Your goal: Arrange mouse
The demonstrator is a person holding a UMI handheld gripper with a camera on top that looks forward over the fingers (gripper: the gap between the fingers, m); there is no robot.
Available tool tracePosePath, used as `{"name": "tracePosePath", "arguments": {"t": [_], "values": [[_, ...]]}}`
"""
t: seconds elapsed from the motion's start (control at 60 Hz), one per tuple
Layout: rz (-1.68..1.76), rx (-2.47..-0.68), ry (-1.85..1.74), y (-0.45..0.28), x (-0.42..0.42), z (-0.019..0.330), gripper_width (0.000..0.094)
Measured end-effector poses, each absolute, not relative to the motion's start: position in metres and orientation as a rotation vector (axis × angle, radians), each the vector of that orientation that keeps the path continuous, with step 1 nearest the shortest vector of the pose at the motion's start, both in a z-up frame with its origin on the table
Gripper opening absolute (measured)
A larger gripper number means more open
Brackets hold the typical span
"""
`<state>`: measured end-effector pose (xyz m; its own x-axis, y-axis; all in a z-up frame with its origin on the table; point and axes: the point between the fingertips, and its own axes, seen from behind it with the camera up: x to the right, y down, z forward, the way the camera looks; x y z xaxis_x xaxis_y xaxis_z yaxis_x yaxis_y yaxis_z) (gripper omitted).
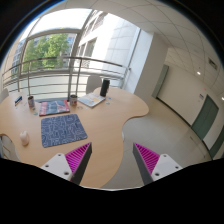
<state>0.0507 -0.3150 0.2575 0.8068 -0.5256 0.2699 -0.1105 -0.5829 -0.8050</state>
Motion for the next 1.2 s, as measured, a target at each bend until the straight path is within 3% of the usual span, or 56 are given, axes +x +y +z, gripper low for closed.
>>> {"name": "tracePosePath", "arguments": {"t": [0.217, 0.467, 0.617, 0.8, 1.033, 1.117, 1.2], "values": [[-0.673, -2.201, 0.534, -0.346, 0.015, 0.228, 0.0847], [-0.486, -2.307, 0.468, -0.313, -0.128, 0.114, 0.0849], [-0.304, -2.349, 0.301, -0.245, -0.224, 0.064, 0.0851], [-0.11, -2.291, 0.141, -0.128, -0.315, 0.038, 0.0852], [-0.043, -2.263, 0.037, -0.009, -0.359, 0.011, 0.0842], [-0.036, -2.284, 0.015, 0.01, -0.364, -0.006, 0.0779], [-0.014, -2.296, -0.009, 0.02, -0.366, -0.017, 0.0556]]}}
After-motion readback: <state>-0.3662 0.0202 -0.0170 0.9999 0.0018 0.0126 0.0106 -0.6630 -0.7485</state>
